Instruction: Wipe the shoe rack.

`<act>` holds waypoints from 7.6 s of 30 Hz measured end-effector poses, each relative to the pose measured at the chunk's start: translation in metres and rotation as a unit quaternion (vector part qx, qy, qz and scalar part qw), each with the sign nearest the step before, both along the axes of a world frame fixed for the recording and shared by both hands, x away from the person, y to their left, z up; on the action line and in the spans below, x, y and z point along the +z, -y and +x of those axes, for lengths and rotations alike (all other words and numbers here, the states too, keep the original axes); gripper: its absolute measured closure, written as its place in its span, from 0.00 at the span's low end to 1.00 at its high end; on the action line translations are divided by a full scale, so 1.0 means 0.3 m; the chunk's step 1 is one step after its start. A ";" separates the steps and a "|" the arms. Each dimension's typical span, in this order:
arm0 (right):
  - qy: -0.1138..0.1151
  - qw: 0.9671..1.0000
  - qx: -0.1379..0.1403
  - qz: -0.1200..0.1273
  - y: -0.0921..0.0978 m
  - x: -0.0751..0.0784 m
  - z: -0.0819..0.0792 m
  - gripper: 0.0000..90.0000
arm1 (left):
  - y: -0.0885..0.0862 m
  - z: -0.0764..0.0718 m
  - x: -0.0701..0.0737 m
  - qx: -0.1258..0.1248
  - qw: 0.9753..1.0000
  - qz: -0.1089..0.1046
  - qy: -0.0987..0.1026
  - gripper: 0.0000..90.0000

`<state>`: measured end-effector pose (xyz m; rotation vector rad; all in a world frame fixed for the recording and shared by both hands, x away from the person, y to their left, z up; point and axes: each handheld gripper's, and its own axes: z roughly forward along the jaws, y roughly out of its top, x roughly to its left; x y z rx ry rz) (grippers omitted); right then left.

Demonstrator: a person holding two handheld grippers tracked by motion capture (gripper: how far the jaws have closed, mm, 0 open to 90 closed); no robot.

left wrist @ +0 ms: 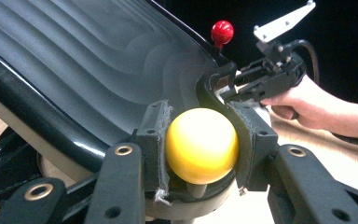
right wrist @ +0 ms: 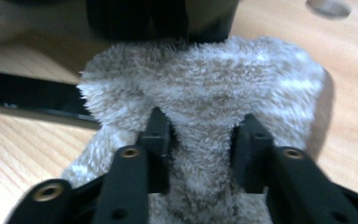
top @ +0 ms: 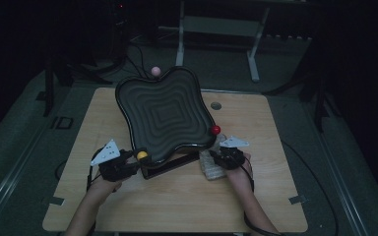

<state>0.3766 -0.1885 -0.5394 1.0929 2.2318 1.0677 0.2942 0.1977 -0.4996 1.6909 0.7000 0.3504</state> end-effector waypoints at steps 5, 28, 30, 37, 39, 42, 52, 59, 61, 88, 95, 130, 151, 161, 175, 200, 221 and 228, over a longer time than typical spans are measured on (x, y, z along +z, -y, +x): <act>0.015 1.000 -0.004 -0.009 -0.014 0.002 0.011 0.71 | 0.007 -0.002 0.004 0.003 1.000 0.011 0.004 0.67; -0.034 0.999 0.014 -0.021 0.023 0.018 -0.028 0.80 | 0.023 -0.017 0.007 0.020 1.000 0.021 0.011 0.67; -0.030 0.999 0.013 -0.013 0.045 0.041 -0.060 0.80 | 0.036 -0.027 0.007 0.018 0.999 0.023 0.013 0.67; -0.008 1.000 0.012 0.002 0.106 0.133 -0.145 0.80 | 0.094 -0.055 0.010 0.005 1.000 0.025 0.014 0.66; -0.003 1.000 0.013 0.007 0.112 0.153 -0.159 0.80 | 0.096 -0.060 0.019 0.007 1.000 0.027 0.010 0.62; 0.009 1.000 0.019 0.017 0.122 0.188 -0.187 0.80 | 0.074 -0.082 0.040 0.019 1.000 0.013 0.019 0.59; 0.037 0.998 0.031 0.042 0.160 0.262 -0.297 0.80 | -0.009 -0.181 -0.002 0.103 0.988 0.112 0.011 0.83; 0.035 0.998 0.029 0.048 0.168 0.255 -0.323 0.80 | 0.036 -0.125 -0.115 0.117 0.980 0.160 -0.024 0.98; 0.028 0.998 0.022 0.048 0.171 0.238 -0.318 0.80 | 0.048 -0.109 -0.133 0.121 0.980 0.156 -0.031 0.98; 0.003 0.998 0.032 0.049 0.159 0.180 -0.378 0.80 | 0.188 -0.115 -0.189 0.088 0.985 0.141 -0.036 0.98; 0.005 0.998 0.030 0.049 0.168 0.182 -0.390 0.80 | 0.249 -0.114 -0.183 0.078 0.986 0.144 -0.031 0.98; 0.016 0.998 0.028 0.057 0.194 0.206 -0.417 0.80 | 0.537 -0.218 -0.171 -0.064 0.984 0.167 -0.003 0.80; 0.052 0.993 0.074 0.076 0.178 0.342 -0.552 0.80 | 0.028 -0.015 -0.135 0.129 0.986 0.102 0.017 0.52; 0.056 0.989 0.107 0.084 0.116 0.388 -0.562 0.80 | 0.044 0.174 -0.139 0.130 0.989 0.070 0.010 0.48; 0.024 0.991 0.110 0.078 -0.011 0.308 -0.501 0.59 | 0.049 0.254 -0.144 0.123 0.991 0.041 0.023 0.82; 0.026 0.997 0.044 0.056 0.114 0.331 -0.371 0.71 | 0.023 0.124 -0.137 0.082 0.994 0.059 0.028 0.83; 0.025 0.998 0.023 0.047 0.169 0.340 -0.210 0.77 | 0.035 0.017 -0.128 0.030 0.997 0.062 0.018 0.83; 0.028 0.999 0.016 0.039 0.164 0.341 -0.185 0.77 | 0.044 -0.003 -0.128 0.028 0.997 0.066 0.024 0.83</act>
